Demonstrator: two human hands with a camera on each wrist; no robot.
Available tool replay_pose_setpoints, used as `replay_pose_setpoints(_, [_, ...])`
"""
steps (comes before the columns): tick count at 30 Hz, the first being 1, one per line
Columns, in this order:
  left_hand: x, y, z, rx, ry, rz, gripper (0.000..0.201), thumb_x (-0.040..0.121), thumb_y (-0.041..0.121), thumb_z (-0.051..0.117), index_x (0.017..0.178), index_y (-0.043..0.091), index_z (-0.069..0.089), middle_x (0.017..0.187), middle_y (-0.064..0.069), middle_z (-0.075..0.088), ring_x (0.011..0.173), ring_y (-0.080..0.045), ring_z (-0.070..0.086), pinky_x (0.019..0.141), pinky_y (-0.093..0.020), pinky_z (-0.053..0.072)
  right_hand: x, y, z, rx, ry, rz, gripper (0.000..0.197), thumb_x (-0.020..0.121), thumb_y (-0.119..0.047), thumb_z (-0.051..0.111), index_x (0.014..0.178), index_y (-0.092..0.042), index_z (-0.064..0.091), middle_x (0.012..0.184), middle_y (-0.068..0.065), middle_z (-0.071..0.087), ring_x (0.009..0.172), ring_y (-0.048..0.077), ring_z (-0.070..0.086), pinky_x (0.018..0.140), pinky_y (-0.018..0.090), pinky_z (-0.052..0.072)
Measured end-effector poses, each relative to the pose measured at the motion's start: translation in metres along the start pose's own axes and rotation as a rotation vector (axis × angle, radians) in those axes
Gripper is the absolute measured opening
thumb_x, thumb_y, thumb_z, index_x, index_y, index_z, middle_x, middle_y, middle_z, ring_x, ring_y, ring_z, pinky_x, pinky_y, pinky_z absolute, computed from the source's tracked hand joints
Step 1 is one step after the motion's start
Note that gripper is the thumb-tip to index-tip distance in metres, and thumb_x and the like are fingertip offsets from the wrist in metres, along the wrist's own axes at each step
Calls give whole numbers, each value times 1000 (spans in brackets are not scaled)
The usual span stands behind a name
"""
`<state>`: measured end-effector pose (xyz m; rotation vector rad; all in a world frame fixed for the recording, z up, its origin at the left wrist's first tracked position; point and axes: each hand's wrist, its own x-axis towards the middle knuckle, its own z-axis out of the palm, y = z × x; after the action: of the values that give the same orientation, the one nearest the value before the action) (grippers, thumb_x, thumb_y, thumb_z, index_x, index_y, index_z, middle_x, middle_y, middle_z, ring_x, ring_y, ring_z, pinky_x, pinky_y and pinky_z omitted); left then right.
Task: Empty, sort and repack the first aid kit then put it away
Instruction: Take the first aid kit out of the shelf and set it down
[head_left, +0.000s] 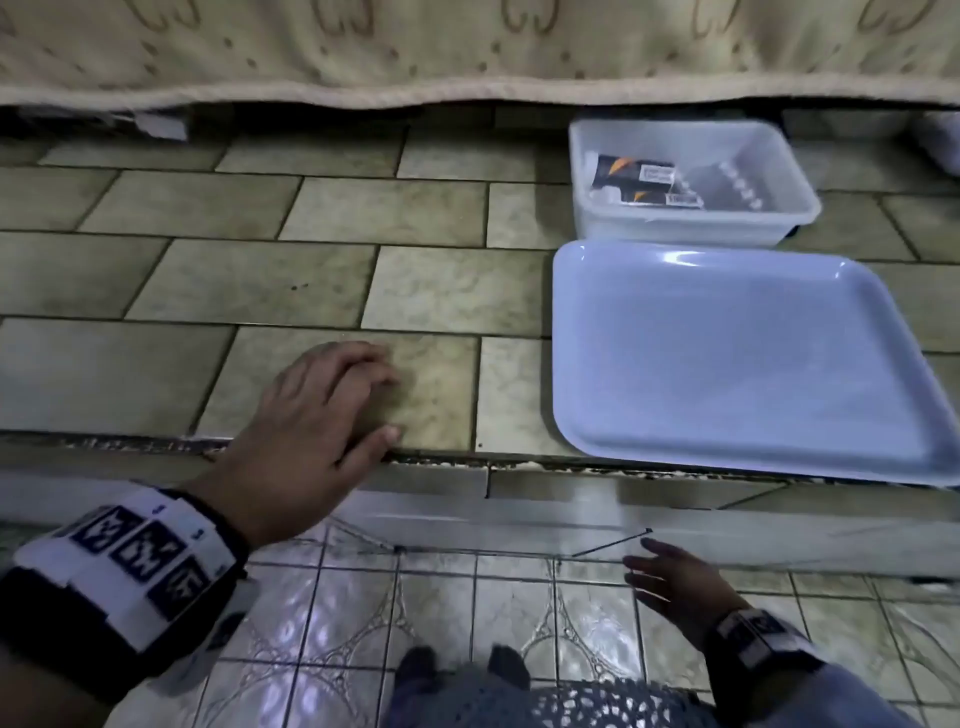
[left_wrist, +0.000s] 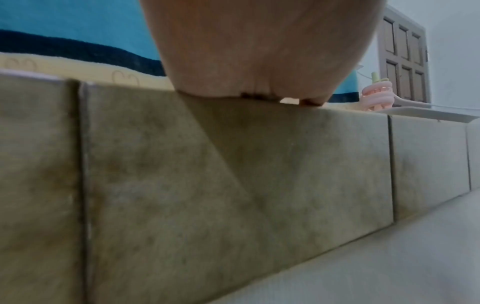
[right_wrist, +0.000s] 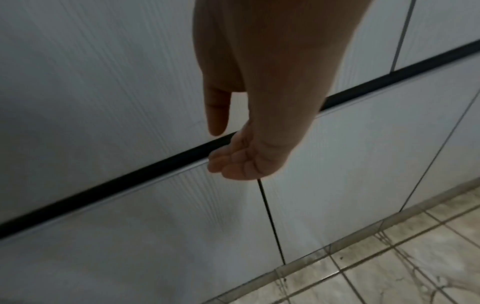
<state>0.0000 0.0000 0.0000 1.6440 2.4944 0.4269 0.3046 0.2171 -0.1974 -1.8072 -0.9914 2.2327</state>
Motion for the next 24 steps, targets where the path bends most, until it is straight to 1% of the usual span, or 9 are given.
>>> replay_pose_setpoints(3, [3, 1, -1, 46, 22, 12, 46, 86, 50, 36, 122, 22, 45, 132, -1, 42, 125, -24, 38, 104, -43, 34, 5, -3, 10, 195, -68, -10, 42, 92, 13, 37, 131, -3, 39, 105, 17, 67, 93, 30, 60, 74, 35, 52])
replay_pose_setpoints(5, [1, 0, 2, 57, 18, 5, 46, 86, 49, 37, 123, 22, 45, 132, -2, 43, 124, -26, 39, 103, -44, 36, 9, -1, 21, 285, -89, -17, 47, 91, 17, 33, 135, 2, 33, 127, 24, 54, 110, 36, 53, 87, 38, 47])
replay_pose_setpoints(8, [1, 0, 2, 56, 35, 9, 46, 86, 49, 37, 123, 22, 44, 132, -1, 42, 124, -25, 39, 102, -45, 37, 13, -1, 31, 264, -94, -53, 27, 94, 12, 26, 112, 4, 45, 144, 28, 34, 134, 40, 35, 103, 43, 36])
replay_pose_setpoints(10, [1, 1, 2, 65, 33, 8, 45, 86, 49, 37, 122, 23, 44, 132, -1, 42, 124, -25, 39, 102, -44, 37, 17, -1, 34, 308, -88, -45, 29, 95, 10, 20, 94, -1, 48, 149, 29, 26, 138, 40, 27, 112, 45, 28])
replay_pose_setpoints(14, [1, 1, 2, 67, 38, 3, 45, 85, 49, 37, 123, 25, 42, 133, 0, 41, 125, -24, 37, 100, -43, 36, 21, 2, 37, 374, -58, -26, 32, 94, 12, 17, 86, 0, 46, 145, 32, 29, 139, 41, 25, 115, 46, 26])
replay_pose_setpoints(16, [1, 0, 2, 73, 35, 6, 45, 85, 49, 38, 123, 25, 42, 133, 0, 41, 125, -25, 38, 101, -44, 36, 22, 8, 36, 376, -37, -2, 33, 91, 18, 18, 87, 2, 47, 120, 26, 54, 131, 33, 42, 101, 35, 45])
replay_pose_setpoints(18, [1, 0, 3, 81, 33, -2, 46, 85, 49, 37, 123, 24, 42, 133, -1, 41, 125, -26, 37, 102, -45, 36, 21, 18, 35, 408, -35, 35, 37, 86, 24, 17, 90, 5, 49, 85, 15, 70, 92, 18, 70, 68, 22, 57])
replay_pose_setpoints(20, [2, -1, 4, 81, 44, -8, 47, 85, 50, 37, 123, 23, 43, 133, -2, 41, 126, -25, 36, 103, -45, 34, 18, 29, 32, 416, -6, 60, 39, 81, 28, 21, 87, 6, 52, 73, 12, 70, 65, 15, 70, 55, 19, 57])
replay_pose_setpoints(24, [2, 0, 5, 98, 61, -5, 49, 84, 51, 35, 122, 21, 45, 132, -4, 41, 126, -26, 35, 104, -48, 34, -1, 52, 22, 392, 29, 89, 44, 64, 28, 30, 59, 5, 67, 59, 13, 67, 50, 17, 67, 46, 21, 55])
